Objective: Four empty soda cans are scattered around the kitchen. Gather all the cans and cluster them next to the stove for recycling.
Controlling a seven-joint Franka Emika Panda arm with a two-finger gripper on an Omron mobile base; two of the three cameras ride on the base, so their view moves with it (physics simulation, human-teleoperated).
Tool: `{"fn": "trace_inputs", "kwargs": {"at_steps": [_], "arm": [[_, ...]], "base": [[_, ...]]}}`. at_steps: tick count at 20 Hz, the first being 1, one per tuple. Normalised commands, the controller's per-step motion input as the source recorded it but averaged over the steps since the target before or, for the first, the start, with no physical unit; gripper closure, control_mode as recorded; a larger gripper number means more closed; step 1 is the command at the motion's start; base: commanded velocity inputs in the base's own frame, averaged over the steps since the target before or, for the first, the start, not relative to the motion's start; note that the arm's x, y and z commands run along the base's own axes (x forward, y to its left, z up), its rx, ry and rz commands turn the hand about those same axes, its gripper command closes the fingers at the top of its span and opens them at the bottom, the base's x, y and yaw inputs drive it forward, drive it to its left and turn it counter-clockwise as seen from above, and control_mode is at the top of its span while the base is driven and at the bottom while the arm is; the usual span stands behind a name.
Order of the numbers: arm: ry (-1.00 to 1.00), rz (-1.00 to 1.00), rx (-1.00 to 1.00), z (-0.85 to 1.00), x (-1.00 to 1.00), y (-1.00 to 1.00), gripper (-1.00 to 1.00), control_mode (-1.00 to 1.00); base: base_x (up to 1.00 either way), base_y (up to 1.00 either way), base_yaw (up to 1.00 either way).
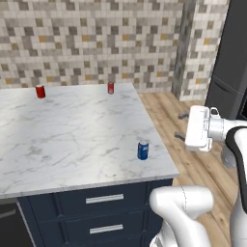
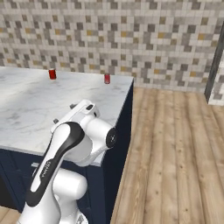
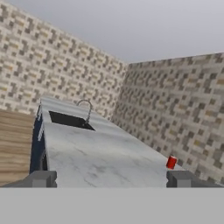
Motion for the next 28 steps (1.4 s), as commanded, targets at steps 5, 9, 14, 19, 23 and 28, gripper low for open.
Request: {"fn": "trace_inputs", "kwargs": {"at_steps": [5,9,14,19,23,28], "arm": [[0.17,-0.07,0.0,-0.09,0.0,-0.18,-1.0,-1.0],[0.15,-0.05,-0.01,-0.19,0.0,-0.14,-1.0,-1.0],[0.09,0.0,-0.07,-0.34,0.0,0.0,-1.0,-1.0],[0.03,0.09,-0.05,-0.33,0.0,-0.03,-1.0,-1.0],[0.02,0.18,0.0,-0.29,0.0,0.0,-1.0,-1.0],[0.03,0.19,0.0,-0.24,0.0,0.0,-1.0,-1.0]], "base": [[0.0,0.0,0.0],[0.0,0.0,0.0],[0.0,0.0,0.0],[0.0,0.0,0.0],[0.0,0.0,0.0],[0.0,0.0,0.0]]}}
